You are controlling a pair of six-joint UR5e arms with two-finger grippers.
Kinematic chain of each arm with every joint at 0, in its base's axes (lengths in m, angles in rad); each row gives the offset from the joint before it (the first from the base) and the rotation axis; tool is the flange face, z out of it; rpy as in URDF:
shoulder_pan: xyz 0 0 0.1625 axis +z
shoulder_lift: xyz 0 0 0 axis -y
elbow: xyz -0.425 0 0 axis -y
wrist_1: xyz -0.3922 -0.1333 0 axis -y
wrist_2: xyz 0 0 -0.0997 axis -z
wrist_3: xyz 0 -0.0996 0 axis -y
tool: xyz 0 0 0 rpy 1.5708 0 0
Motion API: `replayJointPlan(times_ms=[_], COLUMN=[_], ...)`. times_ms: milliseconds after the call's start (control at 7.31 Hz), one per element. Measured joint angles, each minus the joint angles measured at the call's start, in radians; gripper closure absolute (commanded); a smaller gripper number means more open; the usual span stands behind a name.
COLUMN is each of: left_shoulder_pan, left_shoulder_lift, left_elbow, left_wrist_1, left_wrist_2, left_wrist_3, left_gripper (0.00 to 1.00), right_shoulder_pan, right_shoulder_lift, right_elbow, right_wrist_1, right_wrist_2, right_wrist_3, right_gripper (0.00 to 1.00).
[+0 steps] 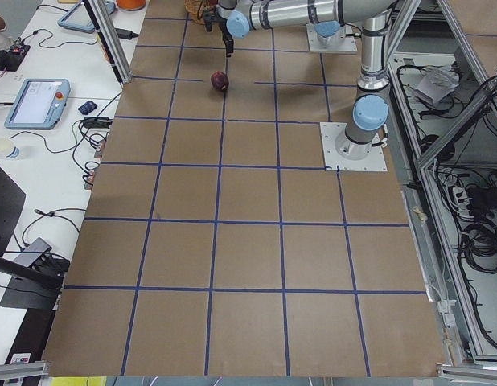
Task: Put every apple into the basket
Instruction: 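Place the red apple in the basket with right while left sets dark apple at center, then reach the right gripper to the dark red apple at center and grasp it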
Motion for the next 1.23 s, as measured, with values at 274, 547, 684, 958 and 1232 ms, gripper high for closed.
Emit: replayJointPlan(times_ms=[274, 547, 684, 958, 1232], left_shoulder_pan=[0.096, 0.236, 0.285, 0.33, 0.342], left_shoulder_lift=[0.137, 0.242, 0.276, 0.307, 0.31], left_elbow=[0.022, 0.025, 0.02, 0.014, 0.013], left_wrist_1=[-0.257, -0.399, -0.415, -0.414, -0.406], left_wrist_2=[0.042, 0.056, 0.056, 0.052, 0.05], left_wrist_3=[0.254, 0.478, 0.533, 0.569, 0.575], left_gripper=[0.0, 0.0, 0.0, 0.0, 0.0], right_shoulder_pan=[-0.001, 0.004, 0.021, 0.113, 0.301], right_shoulder_lift=[-0.002, -0.034, -0.076, -0.154, -0.19], right_elbow=[-0.007, -0.012, -0.011, -0.01, -0.005], right_wrist_1=[0.014, 0.064, 0.128, 0.254, 0.288], right_wrist_2=[0.003, 0.005, 0.023, 0.114, 0.174], right_wrist_3=[0.005, 0.006, 0.014, 0.152, 0.505], right_gripper=[0.0, 0.0, 0.0, 0.0, 0.0])
